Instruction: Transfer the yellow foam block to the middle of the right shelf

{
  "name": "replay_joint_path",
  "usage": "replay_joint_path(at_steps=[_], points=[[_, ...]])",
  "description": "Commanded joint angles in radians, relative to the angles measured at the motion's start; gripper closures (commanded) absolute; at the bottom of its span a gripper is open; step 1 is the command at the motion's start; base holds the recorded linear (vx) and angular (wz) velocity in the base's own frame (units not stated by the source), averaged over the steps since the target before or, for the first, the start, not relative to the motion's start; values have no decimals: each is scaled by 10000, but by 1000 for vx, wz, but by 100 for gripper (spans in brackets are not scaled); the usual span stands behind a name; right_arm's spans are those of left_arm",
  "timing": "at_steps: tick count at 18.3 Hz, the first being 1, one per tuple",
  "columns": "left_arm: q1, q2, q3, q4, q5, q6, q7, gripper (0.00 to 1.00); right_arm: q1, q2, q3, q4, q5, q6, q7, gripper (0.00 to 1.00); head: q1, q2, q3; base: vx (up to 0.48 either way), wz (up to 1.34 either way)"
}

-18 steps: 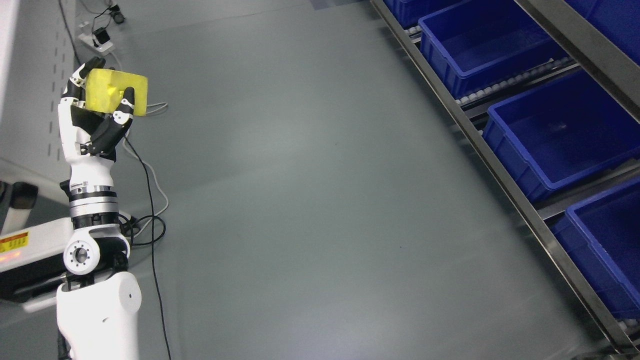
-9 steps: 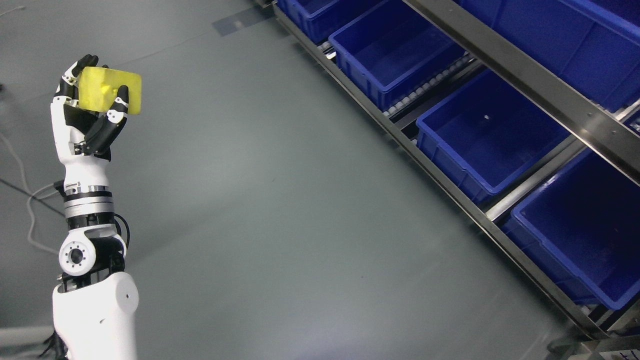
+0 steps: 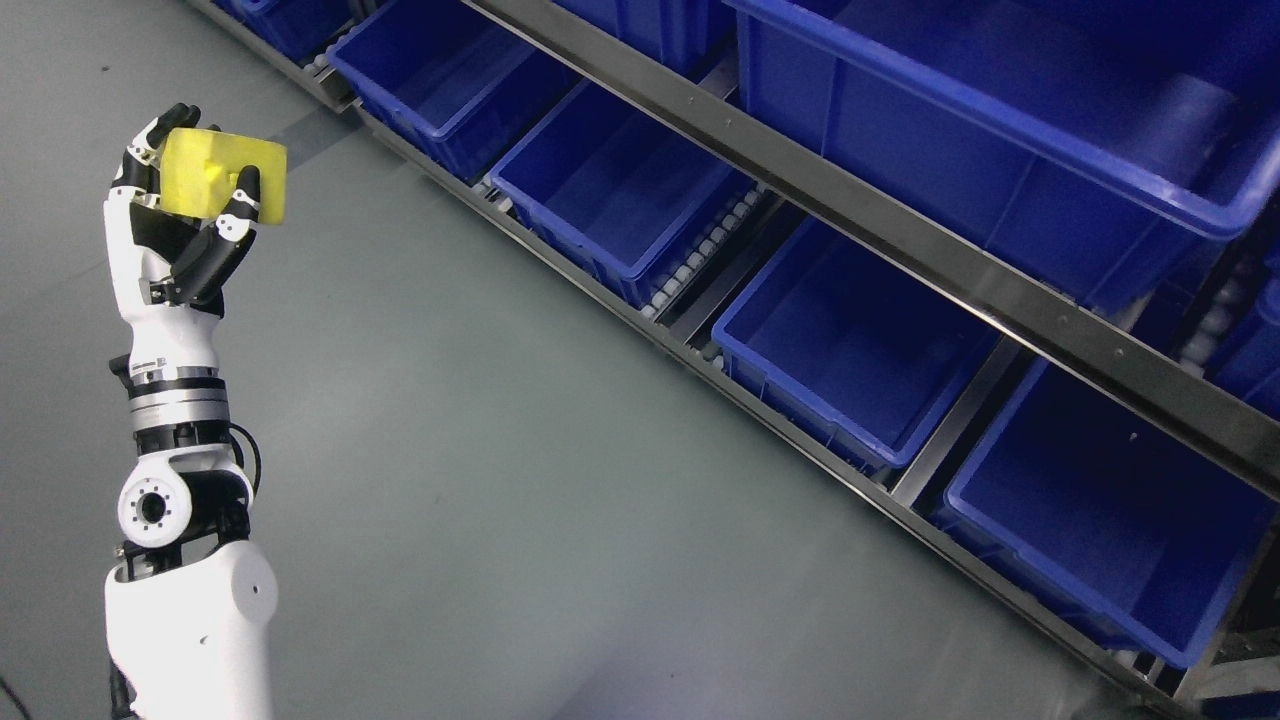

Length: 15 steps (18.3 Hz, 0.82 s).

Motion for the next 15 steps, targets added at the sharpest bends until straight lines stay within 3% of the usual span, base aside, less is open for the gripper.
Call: replay_joint_path(at_steps=[1,11,13,15], points=[[2,175,-227,-29,0,73,3,50,16,-175,-13,-174,46,0,8,0,0,0,0,502,-317],[82,175,-2020,-1332,0,-1078,-887,50,16,-175,2,-174,31,0,8,0,0,0,0,367,-221],[-1020,175,-2037,-1257,0,-560,-887,50,16,-175,2,-174,31,0,8,0,0,0,0,191,-156],[-2353,175,-2037,-1104,-16,1168,-810,50,16,-175,2,-174,31,0,8,0,0,0,0,166,-126]])
